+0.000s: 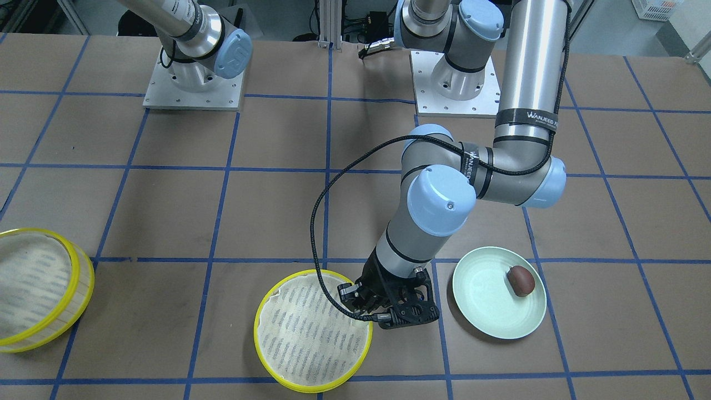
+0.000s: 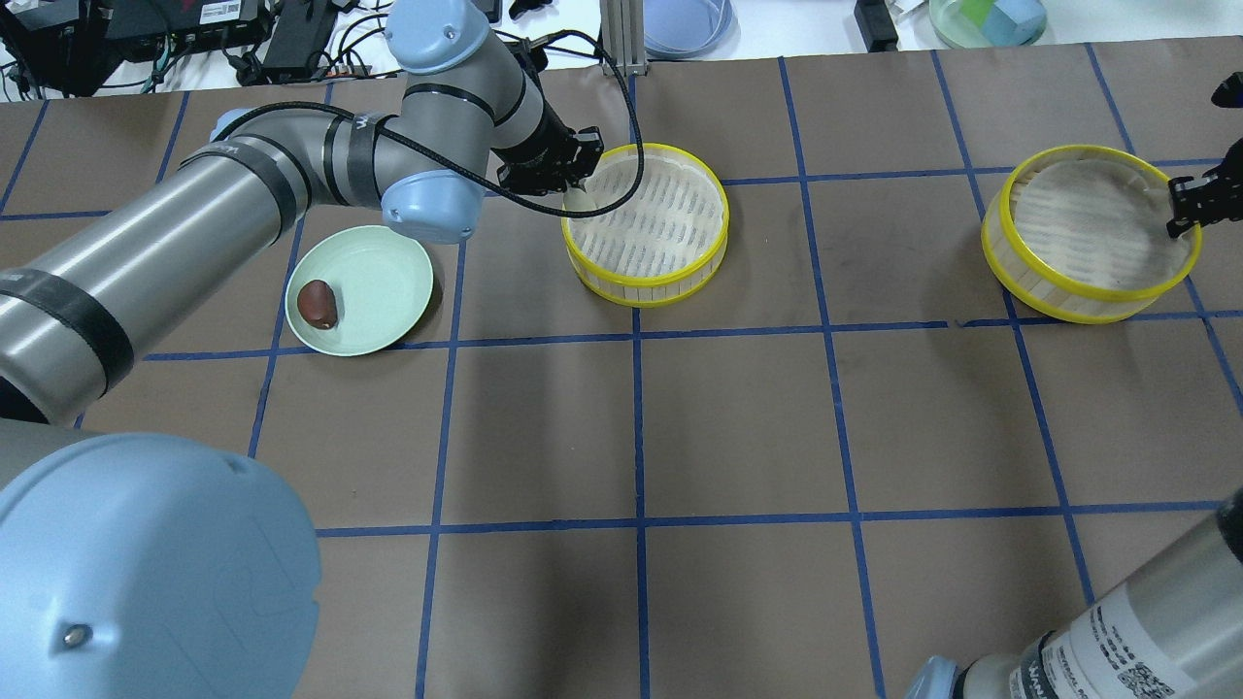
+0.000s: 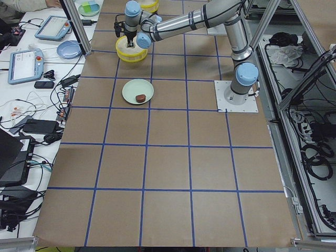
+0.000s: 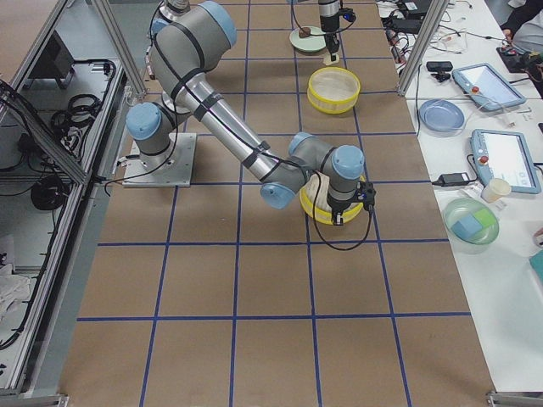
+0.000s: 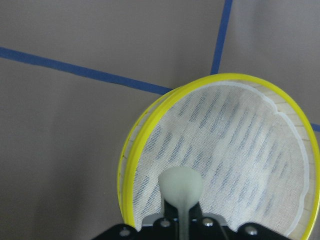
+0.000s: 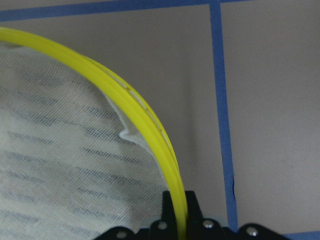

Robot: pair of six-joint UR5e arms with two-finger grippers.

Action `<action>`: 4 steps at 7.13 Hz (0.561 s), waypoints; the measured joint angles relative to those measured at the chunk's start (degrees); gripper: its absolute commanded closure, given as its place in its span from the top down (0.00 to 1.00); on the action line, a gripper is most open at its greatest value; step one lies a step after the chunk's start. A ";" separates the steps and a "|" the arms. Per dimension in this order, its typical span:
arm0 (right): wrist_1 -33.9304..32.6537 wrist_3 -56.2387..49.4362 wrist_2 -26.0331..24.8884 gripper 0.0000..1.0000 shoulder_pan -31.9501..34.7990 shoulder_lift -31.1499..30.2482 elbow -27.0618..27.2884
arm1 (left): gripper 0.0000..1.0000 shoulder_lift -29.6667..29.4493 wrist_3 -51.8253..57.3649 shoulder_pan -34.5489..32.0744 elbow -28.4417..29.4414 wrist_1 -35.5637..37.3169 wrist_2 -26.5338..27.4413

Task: Stack buns with steamer

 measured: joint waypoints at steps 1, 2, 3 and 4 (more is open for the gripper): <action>3.10 1.07 -0.25 0.00 0.53 -2.43 0.07 | 0.00 -1.14 0.00 -0.08 0.02 0.59 -1.11; 5.61 2.41 -0.81 0.00 1.51 -4.72 0.12 | 0.24 -2.11 -0.01 -0.10 0.05 1.21 -1.81; 6.84 3.46 -1.55 0.00 3.08 -6.76 0.14 | 0.82 -2.87 -0.01 -0.11 0.03 1.49 -2.10; 7.46 5.39 -1.98 0.00 5.18 -8.49 0.23 | 1.00 -3.43 -0.08 -0.12 0.00 1.47 -2.22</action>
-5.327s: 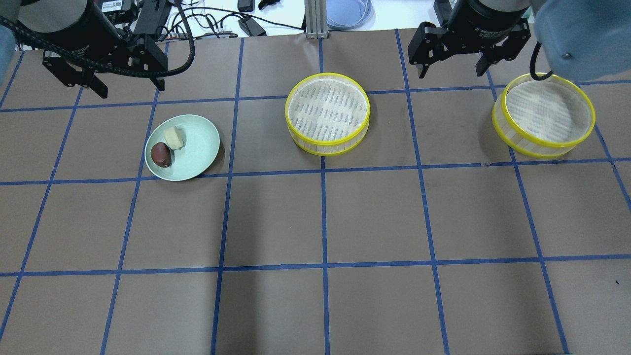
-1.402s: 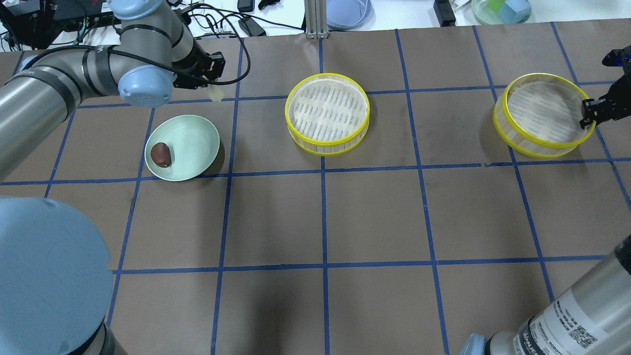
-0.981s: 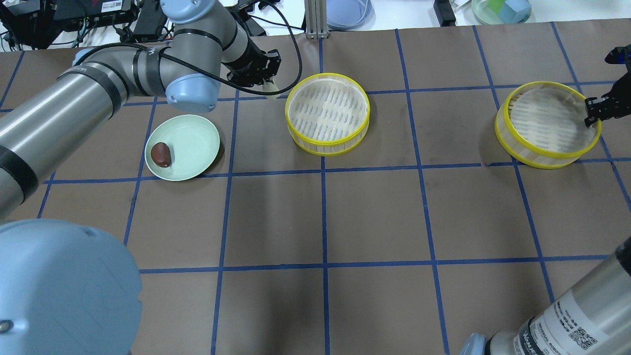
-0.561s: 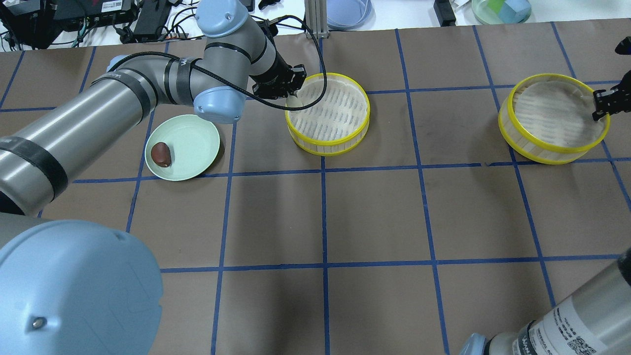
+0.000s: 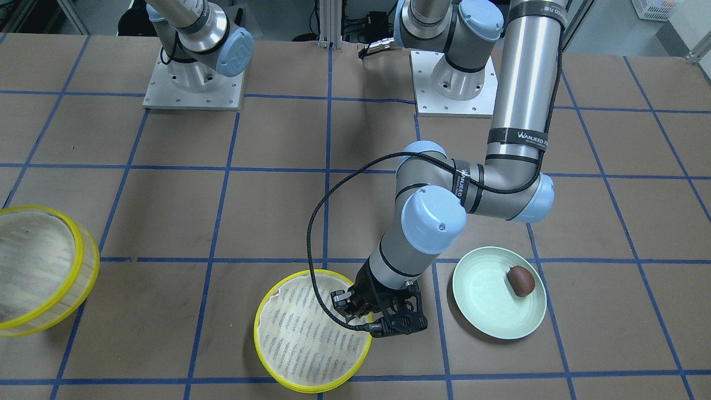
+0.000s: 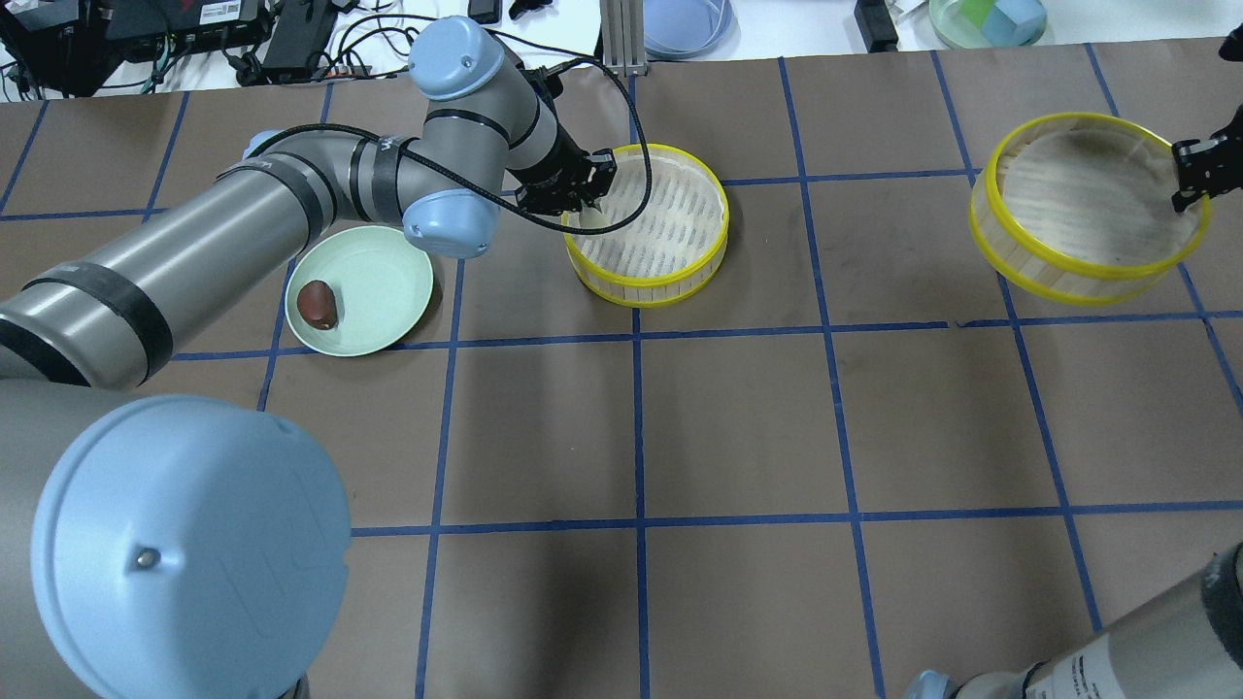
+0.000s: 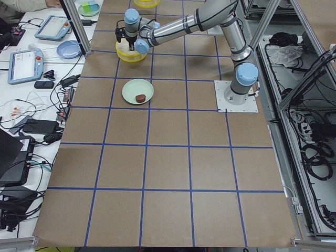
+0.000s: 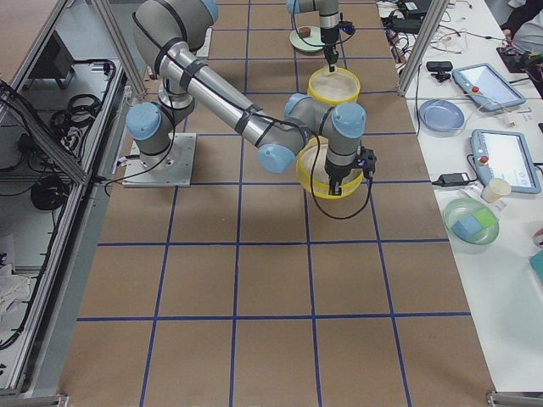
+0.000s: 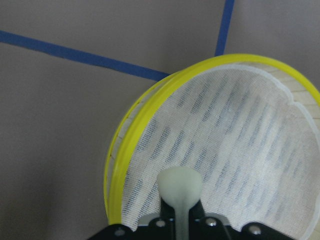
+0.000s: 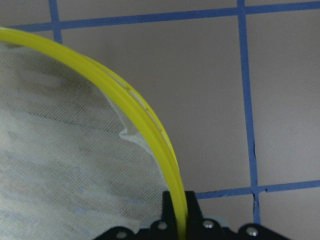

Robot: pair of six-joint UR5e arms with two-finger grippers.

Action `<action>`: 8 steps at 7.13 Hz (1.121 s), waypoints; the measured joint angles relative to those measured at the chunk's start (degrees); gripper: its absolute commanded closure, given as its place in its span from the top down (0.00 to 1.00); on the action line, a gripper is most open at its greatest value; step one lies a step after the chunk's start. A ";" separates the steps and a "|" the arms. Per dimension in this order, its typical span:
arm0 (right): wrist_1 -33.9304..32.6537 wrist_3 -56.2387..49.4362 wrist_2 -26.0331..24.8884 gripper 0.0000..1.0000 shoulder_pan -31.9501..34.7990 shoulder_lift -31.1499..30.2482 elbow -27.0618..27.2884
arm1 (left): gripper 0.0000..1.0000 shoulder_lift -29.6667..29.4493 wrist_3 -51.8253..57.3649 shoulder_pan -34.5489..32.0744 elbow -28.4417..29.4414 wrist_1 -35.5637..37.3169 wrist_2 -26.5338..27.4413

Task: Stack buns with steamer

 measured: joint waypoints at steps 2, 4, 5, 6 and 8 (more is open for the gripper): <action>1.87 7.70 -0.01 0.00 5.99 -2.15 0.15 | 1.00 -0.50 -1.25 0.00 -0.02 -0.10 -0.13; 2.28 17.06 -0.21 0.00 12.85 -3.43 0.19 | 1.00 -0.28 -2.70 0.00 0.09 -0.02 -0.66; 2.44 20.33 -0.25 0.00 15.11 -3.90 0.22 | 1.00 -0.06 -3.82 -0.10 0.12 0.05 -1.31; 2.45 22.50 -0.31 0.00 16.85 -4.08 0.25 | 1.00 0.09 -4.66 -0.40 0.13 0.11 -1.61; 2.49 23.99 -0.39 0.00 18.54 -4.23 0.26 | 1.00 0.60 -5.55 -1.01 0.39 0.03 -1.64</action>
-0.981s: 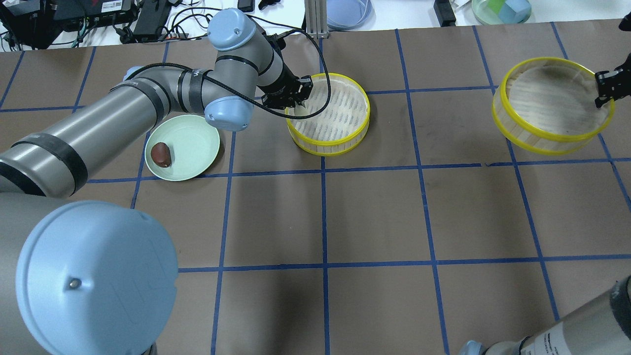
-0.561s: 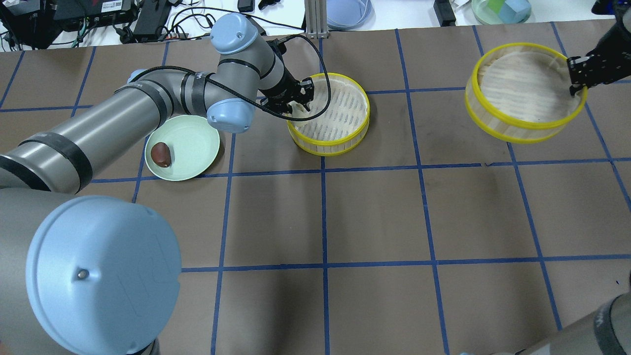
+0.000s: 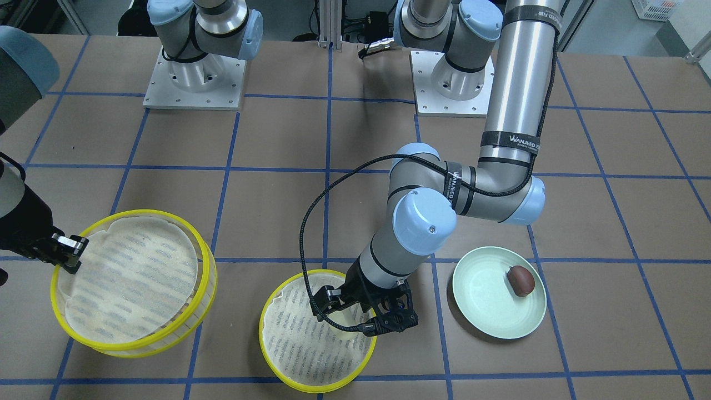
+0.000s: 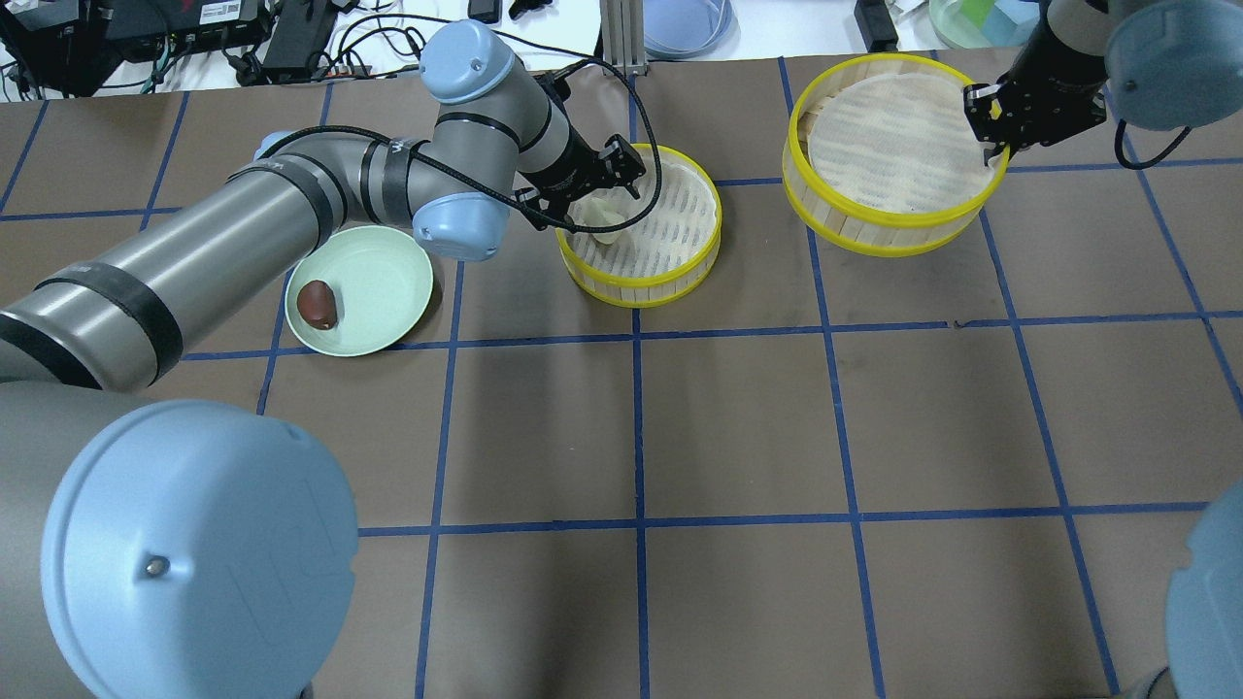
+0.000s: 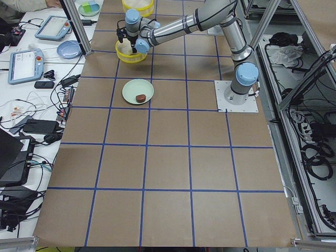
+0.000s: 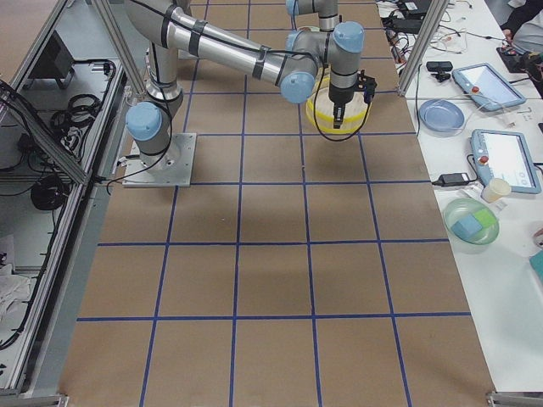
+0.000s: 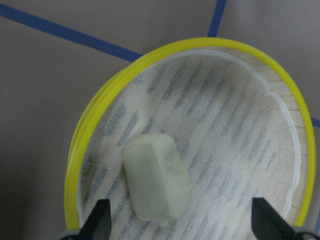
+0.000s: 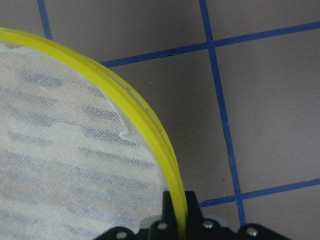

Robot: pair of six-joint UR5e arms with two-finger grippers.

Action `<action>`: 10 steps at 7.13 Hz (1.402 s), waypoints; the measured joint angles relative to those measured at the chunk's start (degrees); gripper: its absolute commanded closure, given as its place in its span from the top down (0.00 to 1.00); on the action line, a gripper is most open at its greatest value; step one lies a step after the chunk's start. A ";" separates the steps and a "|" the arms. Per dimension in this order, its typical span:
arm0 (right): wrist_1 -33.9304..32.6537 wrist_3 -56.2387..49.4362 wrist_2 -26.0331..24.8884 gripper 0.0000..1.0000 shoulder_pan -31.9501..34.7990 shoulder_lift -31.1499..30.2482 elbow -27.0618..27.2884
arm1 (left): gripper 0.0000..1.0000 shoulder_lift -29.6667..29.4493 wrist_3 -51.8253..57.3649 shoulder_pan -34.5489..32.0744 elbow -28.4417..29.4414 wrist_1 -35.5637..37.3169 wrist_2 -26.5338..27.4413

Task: Stack buns with steamer

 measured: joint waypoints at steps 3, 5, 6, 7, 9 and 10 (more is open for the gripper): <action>0.02 6.53 0.04 0.00 4.45 -0.23 0.01 | 1.00 4.76 7.42 1.77 0.58 -4.57 5.67; -0.94 14.77 0.17 0.00 10.07 0.74 0.00 | 1.00 8.28 16.67 7.42 0.56 -11.28 11.67; -2.29 18.68 0.27 0.00 13.00 1.97 -0.03 | 1.00 9.46 21.28 10.53 0.30 -14.01 15.21; -4.95 22.35 0.39 0.00 15.70 3.76 -0.06 | 1.00 10.09 26.17 13.55 -0.23 -15.53 18.23; -9.17 28.20 0.66 0.00 19.99 7.18 -0.12 | 1.00 9.82 31.61 18.34 -3.75 -15.78 21.16; -10.56 29.39 0.87 0.00 20.92 8.44 -0.14 | 1.00 9.33 32.20 20.48 -5.99 -15.62 22.01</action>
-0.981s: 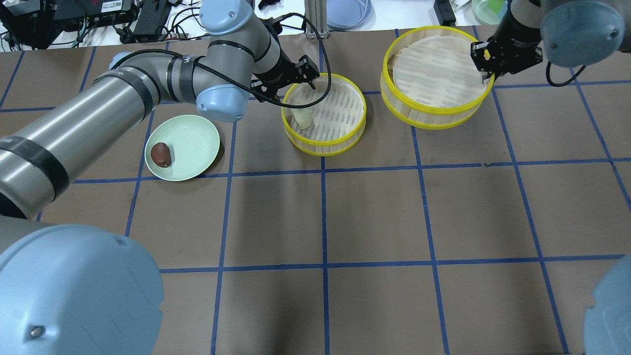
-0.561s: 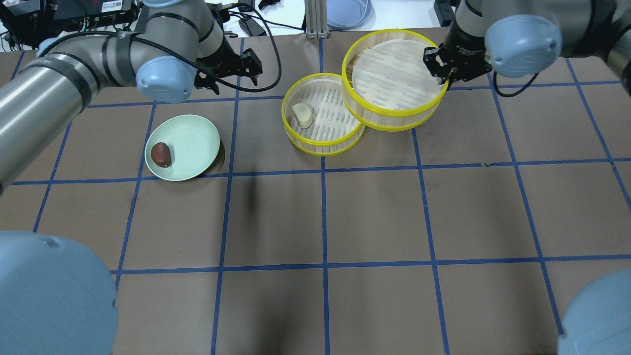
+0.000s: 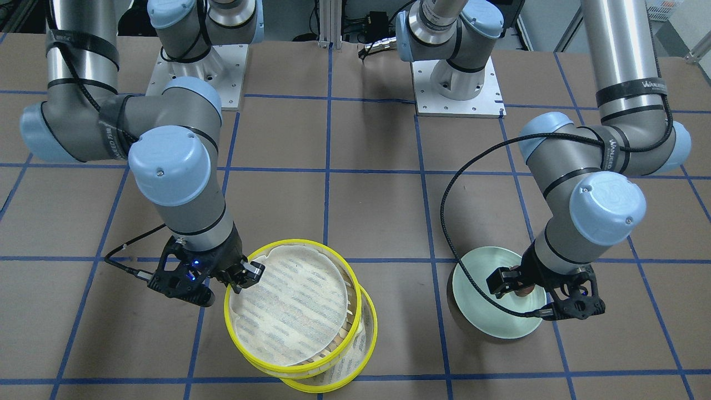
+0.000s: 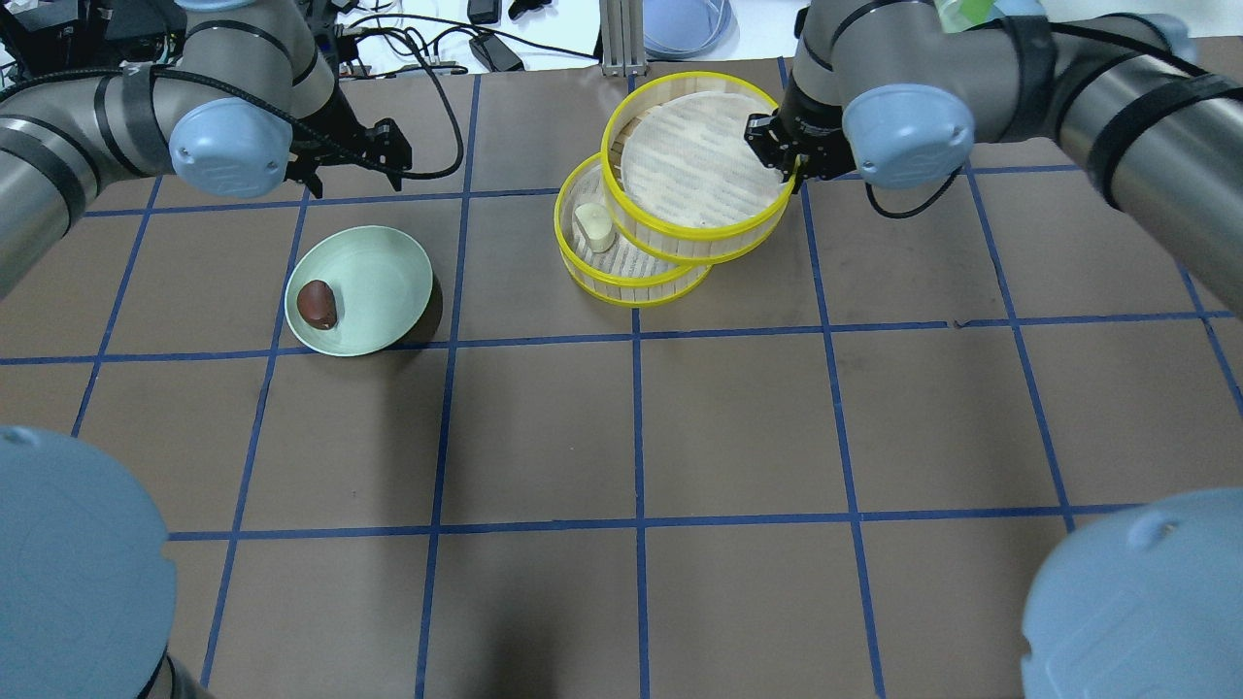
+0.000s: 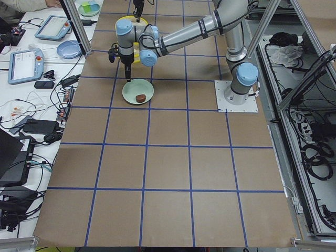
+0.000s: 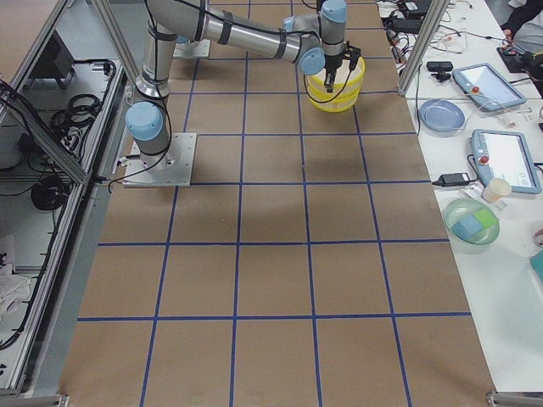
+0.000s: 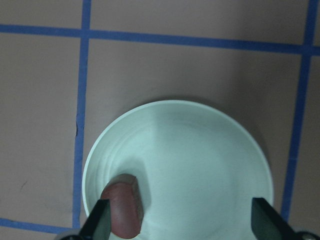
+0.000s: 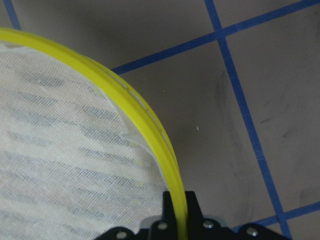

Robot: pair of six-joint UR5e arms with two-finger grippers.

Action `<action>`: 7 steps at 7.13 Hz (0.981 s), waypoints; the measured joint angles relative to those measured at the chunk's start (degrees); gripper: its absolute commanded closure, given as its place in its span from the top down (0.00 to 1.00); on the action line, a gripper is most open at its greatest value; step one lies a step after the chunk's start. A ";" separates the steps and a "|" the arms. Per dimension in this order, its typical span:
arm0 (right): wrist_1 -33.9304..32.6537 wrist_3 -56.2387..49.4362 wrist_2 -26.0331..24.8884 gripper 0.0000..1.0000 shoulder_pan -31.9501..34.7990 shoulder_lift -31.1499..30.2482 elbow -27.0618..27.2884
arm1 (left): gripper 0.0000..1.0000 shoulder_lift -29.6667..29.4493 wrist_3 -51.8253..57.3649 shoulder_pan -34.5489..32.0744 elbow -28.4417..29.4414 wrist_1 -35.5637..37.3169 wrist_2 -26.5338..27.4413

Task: Stack buns with steamer

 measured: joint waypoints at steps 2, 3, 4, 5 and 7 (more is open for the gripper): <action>-3.33 0.76 0.26 0.00 0.63 2.50 -0.01 | 1.00 -0.98 -0.45 3.19 -2.25 -0.04 0.73; -3.95 1.11 0.34 0.00 0.69 3.14 0.01 | 0.98 -1.43 -1.05 3.70 -2.52 -0.19 0.90; -4.12 1.78 0.76 0.00 0.71 3.47 0.04 | 0.85 -2.19 -2.46 3.91 -2.63 -0.31 0.76; -4.23 2.53 1.48 0.00 0.78 3.62 0.07 | 0.76 -2.96 -4.01 3.97 -2.70 -0.37 0.44; -4.38 3.30 2.26 0.00 1.19 3.85 0.07 | 0.75 -4.22 -5.33 4.01 -2.77 -0.42 0.30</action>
